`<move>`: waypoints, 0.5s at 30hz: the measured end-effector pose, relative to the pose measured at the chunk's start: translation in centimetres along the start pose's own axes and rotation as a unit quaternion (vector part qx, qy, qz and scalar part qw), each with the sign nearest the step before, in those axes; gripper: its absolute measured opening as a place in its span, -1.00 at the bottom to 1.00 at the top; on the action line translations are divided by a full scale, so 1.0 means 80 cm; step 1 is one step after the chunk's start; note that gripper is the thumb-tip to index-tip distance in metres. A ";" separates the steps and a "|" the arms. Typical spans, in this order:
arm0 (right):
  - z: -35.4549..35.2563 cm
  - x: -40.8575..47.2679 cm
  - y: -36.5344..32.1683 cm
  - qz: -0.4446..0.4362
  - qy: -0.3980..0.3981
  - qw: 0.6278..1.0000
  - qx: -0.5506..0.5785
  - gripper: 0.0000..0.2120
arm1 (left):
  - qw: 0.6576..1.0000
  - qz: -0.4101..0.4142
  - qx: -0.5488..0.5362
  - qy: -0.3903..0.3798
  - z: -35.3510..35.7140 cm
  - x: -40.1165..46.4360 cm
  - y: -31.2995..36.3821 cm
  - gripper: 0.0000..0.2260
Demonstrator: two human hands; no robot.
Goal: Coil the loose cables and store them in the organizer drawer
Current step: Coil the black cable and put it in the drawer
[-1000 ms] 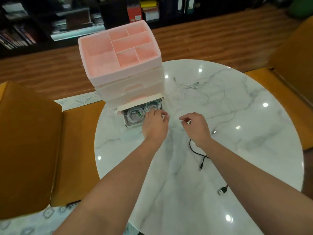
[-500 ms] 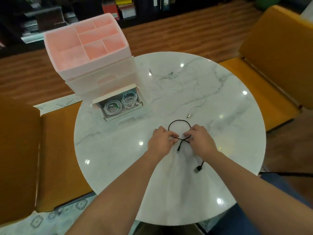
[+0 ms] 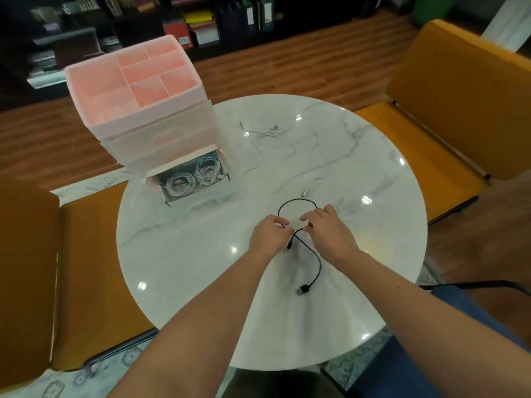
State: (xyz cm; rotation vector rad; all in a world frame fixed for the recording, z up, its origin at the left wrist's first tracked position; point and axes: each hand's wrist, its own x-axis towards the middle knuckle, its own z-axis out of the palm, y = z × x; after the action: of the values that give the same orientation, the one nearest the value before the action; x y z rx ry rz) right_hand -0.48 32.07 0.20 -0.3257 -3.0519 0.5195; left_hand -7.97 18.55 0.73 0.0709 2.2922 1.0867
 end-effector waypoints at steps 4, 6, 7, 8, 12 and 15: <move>-0.022 0.000 0.003 -0.013 0.013 0.999 -0.044 -0.74 | 0.995 -0.012 -0.093 0.039 -0.008 -0.003 0.012 -0.83; -0.035 0.001 0.001 -0.019 0.050 0.997 -0.056 -0.83 | 0.996 0.004 -0.068 0.052 -0.015 -0.002 0.009 -0.84; -0.040 0.002 0.000 -0.021 0.081 0.995 -0.057 -0.89 | 0.997 0.016 -0.047 0.054 -0.018 -0.002 0.007 -0.83; -0.045 0.004 -0.002 -0.020 0.112 0.992 -0.062 -0.91 | 0.998 0.031 -0.025 0.052 -0.021 -0.002 0.008 -0.82; -0.061 0.016 -0.015 0.020 0.103 0.993 -0.047 -0.81 | 0.995 0.093 0.033 0.024 -0.030 -0.006 0.027 -0.71; -0.075 0.027 -0.028 0.021 0.084 0.993 -0.077 -0.75 | 0.992 0.116 0.004 -0.041 -0.042 -0.010 0.047 -0.57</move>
State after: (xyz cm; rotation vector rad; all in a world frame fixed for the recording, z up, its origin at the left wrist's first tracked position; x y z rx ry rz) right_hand -2.63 32.42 6.60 -0.4150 -2.9325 0.2451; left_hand -9.86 18.47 5.47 0.3874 2.2546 1.1652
